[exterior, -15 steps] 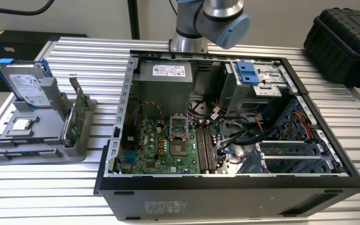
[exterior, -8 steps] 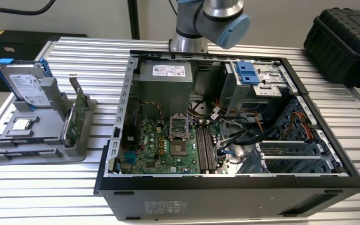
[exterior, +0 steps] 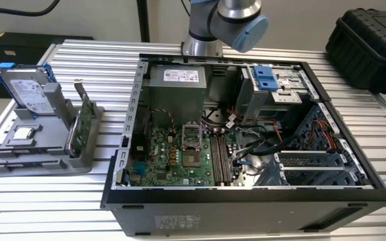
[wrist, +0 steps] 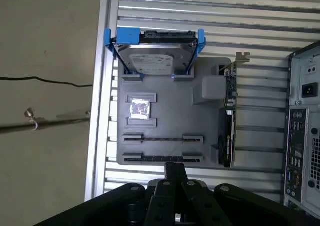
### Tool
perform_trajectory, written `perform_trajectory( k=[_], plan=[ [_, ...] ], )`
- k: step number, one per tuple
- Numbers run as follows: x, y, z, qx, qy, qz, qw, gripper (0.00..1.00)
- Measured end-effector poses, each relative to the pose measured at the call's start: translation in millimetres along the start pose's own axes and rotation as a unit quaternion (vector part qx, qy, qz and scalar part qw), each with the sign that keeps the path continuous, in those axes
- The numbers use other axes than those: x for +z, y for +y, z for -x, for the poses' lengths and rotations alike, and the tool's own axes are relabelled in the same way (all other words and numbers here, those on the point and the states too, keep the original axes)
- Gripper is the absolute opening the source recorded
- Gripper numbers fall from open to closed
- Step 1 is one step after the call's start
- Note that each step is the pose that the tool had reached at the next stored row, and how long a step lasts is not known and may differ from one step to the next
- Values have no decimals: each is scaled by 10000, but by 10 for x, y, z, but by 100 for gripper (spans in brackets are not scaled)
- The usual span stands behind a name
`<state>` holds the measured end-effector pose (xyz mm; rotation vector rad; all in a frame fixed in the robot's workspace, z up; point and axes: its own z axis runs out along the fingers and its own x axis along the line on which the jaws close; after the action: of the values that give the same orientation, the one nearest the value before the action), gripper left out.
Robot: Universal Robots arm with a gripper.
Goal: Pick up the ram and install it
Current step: 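Pick up the ram and move it above insertion slot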
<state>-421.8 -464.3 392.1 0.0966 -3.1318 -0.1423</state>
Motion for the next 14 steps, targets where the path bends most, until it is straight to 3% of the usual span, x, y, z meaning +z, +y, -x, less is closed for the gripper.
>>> perform_trajectory(
  k=[8, 14],
  plan=[
    [9, -1, 0, -288, 26, -1, 9996, 0],
    [16, -1, 0, -564, 52, -2, 9984, 0]
  ],
)
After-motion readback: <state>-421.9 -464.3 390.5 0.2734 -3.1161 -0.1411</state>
